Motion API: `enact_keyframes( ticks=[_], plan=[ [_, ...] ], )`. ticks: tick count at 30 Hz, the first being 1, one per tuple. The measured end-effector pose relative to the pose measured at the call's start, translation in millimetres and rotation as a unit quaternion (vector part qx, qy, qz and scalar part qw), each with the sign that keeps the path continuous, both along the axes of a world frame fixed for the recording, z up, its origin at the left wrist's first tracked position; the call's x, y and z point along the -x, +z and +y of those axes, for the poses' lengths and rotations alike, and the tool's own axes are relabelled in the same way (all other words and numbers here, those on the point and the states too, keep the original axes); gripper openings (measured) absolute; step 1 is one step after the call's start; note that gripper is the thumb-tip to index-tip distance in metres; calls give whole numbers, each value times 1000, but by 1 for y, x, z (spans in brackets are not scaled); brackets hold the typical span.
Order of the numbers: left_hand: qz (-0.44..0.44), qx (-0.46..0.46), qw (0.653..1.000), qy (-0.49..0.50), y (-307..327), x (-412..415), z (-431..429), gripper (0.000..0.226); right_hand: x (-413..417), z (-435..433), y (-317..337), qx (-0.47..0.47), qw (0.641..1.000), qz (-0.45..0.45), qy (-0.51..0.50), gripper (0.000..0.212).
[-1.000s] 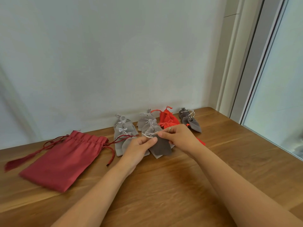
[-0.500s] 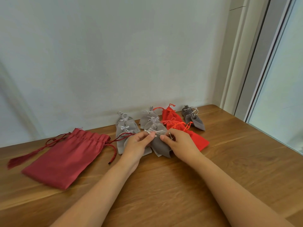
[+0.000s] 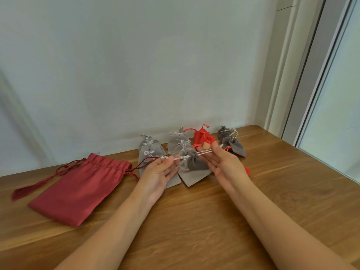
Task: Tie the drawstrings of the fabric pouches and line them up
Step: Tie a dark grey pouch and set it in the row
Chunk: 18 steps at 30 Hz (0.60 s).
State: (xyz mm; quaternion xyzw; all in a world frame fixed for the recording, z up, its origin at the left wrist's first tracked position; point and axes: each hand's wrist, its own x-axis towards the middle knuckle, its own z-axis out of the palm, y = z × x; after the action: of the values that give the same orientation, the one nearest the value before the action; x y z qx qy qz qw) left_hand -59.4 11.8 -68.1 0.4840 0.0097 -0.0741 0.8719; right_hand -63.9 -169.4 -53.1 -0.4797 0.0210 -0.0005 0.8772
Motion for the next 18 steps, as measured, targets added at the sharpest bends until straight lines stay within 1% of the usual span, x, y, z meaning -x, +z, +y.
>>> enact_keyframes(
  ticks=[2, 4, 5, 7, 9, 11, 13, 14, 16, 18],
  plan=[
    [-5, 14, 1000, -2, 1, 2, -1, 6, 0, 1, 1, -26, 999, -9, 25, 26],
    [-10, 32, 999, -12, 1, 4, 0, 11, 1, 4, 0, -37, 998, -20, 53, 28],
    [-11, 37, 999, -21, 1, 4, 0, 14, 2, 5, -2, -16, 997, -29, 65, 30],
    [-10, 27, 999, -35, -1, 5, 0, 15, 3, 6, -3, 61, 993, -56, 89, 31],
    [-10, -15, 999, -35, -2, 5, -1, 16, 3, 7, -8, 123, 984, -79, 102, 26],
    [-22, -72, 996, -37, -4, 3, -2, 19, 3, 10, -12, 171, 974, -106, 104, 27],
    [-41, -130, 990, -42, -5, 3, -4, 20, 3, 12, -13, 229, 958, -149, 85, 30],
    [-48, -145, 987, -44, -5, 4, -4, 20, 2, 13, -11, 256, 949, -171, 70, 31],
    [-67, -170, 981, -62, -4, 6, -6, 24, 0, 14, -9, 287, 934, -205, 55, 28],
    [-95, -200, 972, -84, -3, 8, -6, 25, -2, 16, -9, 305, 923, -226, 69, 23]
  ],
)
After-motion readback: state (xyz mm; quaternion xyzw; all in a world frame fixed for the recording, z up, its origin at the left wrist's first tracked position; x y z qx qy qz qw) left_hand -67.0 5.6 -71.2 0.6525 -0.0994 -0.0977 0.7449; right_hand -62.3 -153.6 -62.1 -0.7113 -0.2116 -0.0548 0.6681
